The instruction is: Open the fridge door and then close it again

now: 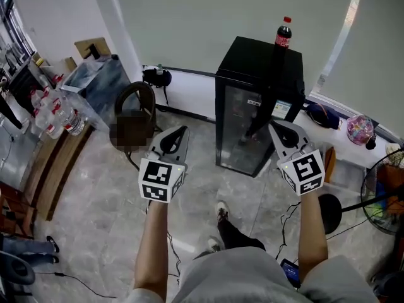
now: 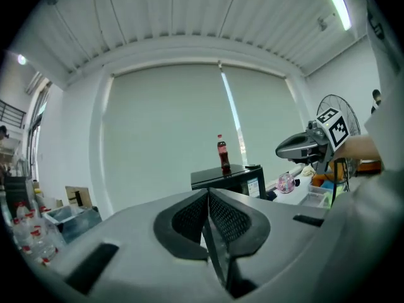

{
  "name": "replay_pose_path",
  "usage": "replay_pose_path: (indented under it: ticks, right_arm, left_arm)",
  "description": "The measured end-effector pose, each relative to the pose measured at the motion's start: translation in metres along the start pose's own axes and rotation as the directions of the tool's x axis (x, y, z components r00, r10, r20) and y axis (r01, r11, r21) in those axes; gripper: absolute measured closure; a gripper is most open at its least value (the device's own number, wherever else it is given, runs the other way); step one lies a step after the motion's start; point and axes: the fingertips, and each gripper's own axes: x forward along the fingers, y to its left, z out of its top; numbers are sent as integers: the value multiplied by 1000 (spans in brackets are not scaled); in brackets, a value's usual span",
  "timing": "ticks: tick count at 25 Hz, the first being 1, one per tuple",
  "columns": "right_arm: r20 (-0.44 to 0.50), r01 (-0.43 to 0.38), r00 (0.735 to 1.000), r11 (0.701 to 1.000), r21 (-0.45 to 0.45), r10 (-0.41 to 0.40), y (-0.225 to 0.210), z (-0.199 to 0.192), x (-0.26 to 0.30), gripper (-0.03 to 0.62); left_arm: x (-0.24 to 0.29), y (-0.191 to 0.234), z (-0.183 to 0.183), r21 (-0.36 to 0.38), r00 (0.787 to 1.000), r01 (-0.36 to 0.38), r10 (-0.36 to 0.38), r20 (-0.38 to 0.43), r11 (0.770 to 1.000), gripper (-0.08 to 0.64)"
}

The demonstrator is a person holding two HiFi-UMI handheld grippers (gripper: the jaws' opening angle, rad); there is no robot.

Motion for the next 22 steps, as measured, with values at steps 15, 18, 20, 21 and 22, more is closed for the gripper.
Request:
replay_pose_path:
  ticks: [15,18,20,21,22]
  right_arm:
    - [12,-15,1000,1000,-12,15,20,11,-41,595]
    - [5,-17,1000,1000,-17,17,22,9,-41,595]
    - [-2,-22,1000,1000,-22,22,24,8,-40,595]
    - [-6,-26,1000,999,-24,26,24,7,-39,595]
    - [-9,-30,1000,999,-24,30,24,6,-38,595]
  left_arm:
    - [-55,-27,18,79,999,-36,35,15,996,546]
    - [-56,-28,16,84,1000,-29,28,12,996,546]
    - [-56,-30,17,95,1000,-15,14,12,995,546]
    - [-55,-30,16,99,1000,-8,7,12,995,546]
    - [-54,-31,16,102,1000,-4,3,10,995,546]
